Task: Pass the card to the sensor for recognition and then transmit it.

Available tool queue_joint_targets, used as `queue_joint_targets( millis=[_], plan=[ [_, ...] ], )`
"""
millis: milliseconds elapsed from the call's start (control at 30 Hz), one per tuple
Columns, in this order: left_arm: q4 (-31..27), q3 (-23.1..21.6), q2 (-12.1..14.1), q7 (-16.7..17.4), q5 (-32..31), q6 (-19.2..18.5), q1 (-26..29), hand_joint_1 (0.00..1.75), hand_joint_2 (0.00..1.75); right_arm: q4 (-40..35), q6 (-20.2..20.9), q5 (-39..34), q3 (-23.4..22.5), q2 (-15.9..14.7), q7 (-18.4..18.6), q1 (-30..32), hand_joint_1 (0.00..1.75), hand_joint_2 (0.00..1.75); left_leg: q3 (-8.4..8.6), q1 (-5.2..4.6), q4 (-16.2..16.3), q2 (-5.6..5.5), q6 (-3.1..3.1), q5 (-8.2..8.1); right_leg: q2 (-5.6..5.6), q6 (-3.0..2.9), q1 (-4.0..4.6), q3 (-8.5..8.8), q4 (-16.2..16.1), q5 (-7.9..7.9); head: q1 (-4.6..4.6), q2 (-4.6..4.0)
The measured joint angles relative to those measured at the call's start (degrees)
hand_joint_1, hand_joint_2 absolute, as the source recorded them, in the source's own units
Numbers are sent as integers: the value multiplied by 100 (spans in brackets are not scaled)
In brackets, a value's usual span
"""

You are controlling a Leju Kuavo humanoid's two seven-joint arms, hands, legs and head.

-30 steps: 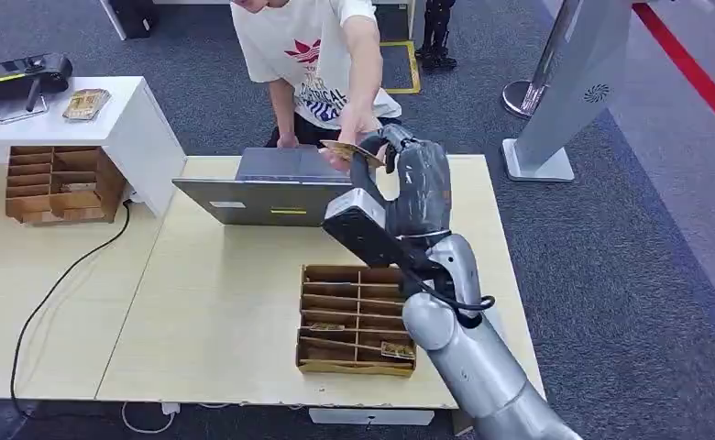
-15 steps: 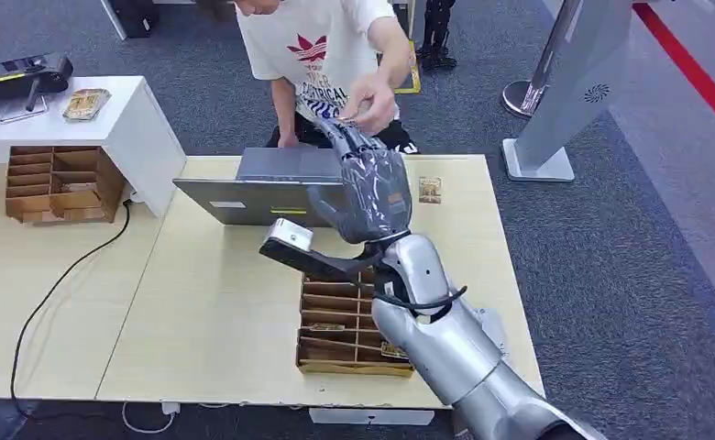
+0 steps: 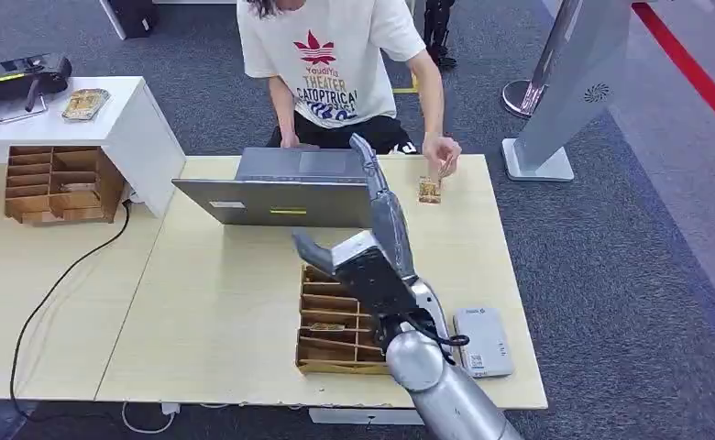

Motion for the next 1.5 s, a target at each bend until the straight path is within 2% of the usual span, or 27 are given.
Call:
queue_joint_targets(
  millis=[67,200,400,500,733,967,1367,1500],
  plan=[
    [0,35,0,7,11,15,4,0,0,-278,538,-997,-81,-11,-98,275,0,0,0,0,0,0,0,0,0,0,0,0,0,0,0,0],
    [0,101,0,7,15,31,12,0,0,-676,1424,-2173,-194,-100,-203,739,0,0,0,0,0,1,0,0,1,0,0,0,0,0,0,0],
    [0,131,0,-22,-48,-41,13,0,0,-871,3542,-3938,-327,-398,-336,1286,0,0,0,0,0,1,1,-1,1,0,0,0,-1,0,-2,0],
    [0,136,2,-42,-87,-70,13,0,0,-895,4277,-4335,-437,-533,-352,1571,0,0,-1,0,0,0,3,-3,0,2,0,1,-3,-2,0,0],
    [0,131,7,-77,-280,-79,14,0,0,-876,5435,-4686,-592,-791,-531,2098,0,0,-1,0,0,1,3,-3,0,3,0,1,-3,-2,0,0],
    [0,87,7,-133,-455,-127,14,0,0,-736,6209,-4352,-638,-946,-992,2436,0,0,-1,0,0,1,3,-4,0,3,0,1,-3,-2,0,0],
    [0,22,7,-166,-538,-129,13,0,0,-605,6318,-4192,-638,-1056,-1080,2532,0,0,-1,0,0,1,3,-3,1,3,0,2,-3,-1,0,0],
    [0,-155,7,-241,-741,-124,13,0,0,-550,6464,-3906,-636,-1102,-1248,2517,0,0,-2,0,0,1,3,-3,1,3,0,2,-3,-1,0,0]
  ],
)
